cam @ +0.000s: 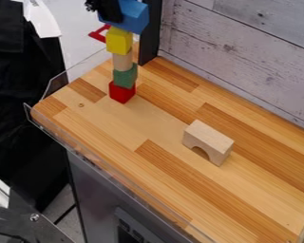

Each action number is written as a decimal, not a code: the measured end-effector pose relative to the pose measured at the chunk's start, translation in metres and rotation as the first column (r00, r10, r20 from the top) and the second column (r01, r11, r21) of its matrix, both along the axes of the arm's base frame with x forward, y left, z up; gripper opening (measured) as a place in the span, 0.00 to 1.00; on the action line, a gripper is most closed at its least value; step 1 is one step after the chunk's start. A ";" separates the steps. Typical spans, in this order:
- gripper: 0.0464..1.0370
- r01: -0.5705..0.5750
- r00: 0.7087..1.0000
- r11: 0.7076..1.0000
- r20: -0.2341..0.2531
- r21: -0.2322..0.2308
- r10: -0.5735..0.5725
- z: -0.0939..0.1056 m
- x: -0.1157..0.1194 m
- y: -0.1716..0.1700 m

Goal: Put blue block on top of yellow block

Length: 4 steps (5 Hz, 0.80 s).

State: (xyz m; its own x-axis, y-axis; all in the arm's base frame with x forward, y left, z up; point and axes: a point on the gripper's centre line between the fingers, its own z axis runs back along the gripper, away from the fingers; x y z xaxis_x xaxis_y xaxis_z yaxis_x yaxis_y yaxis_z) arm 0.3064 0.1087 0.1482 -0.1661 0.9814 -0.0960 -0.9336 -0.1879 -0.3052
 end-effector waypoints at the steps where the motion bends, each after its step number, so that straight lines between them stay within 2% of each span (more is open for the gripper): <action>1: 0.52 0.003 1.000 1.000 -0.001 -0.007 -0.003 -0.002 0.001 -0.001; 3: 0.52 0.003 1.000 1.000 -0.012 -0.021 -0.003 -0.007 0.002 0.000; 4: 0.59 -0.002 1.000 1.000 -0.007 -0.027 0.002 -0.008 0.003 0.000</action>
